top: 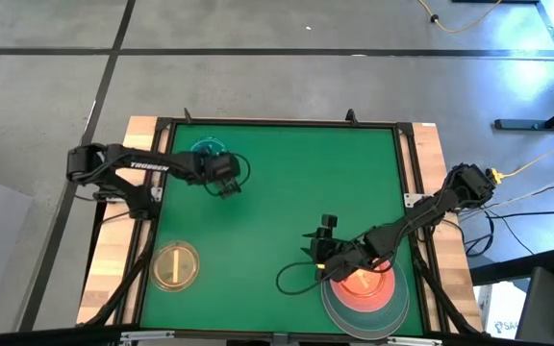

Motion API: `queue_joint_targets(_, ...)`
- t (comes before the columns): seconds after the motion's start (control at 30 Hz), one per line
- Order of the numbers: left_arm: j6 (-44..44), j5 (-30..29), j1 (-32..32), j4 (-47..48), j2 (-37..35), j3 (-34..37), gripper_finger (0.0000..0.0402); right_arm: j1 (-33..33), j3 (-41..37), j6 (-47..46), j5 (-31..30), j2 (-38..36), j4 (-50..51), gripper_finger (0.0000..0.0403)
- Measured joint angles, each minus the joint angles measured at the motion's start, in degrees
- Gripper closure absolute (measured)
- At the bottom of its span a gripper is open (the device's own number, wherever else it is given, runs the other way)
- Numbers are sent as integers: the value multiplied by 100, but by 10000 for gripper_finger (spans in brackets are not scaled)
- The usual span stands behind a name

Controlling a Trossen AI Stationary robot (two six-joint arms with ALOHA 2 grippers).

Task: Stack plastic plates
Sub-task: Stack the transparent blue plate on top of the transparent orange plate

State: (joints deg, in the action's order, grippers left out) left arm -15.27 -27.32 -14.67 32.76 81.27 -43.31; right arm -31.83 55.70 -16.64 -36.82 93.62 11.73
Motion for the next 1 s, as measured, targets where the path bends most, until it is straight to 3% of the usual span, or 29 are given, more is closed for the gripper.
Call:
queue_joint_targets(0.4,433,750,-1091,-25,16,2,263,0,0,0,-10,0,28,237)
queue_joint_targets(1.0,684,857,-1185,-410,16,4,263,0,0,0,-22,0,-3,237)
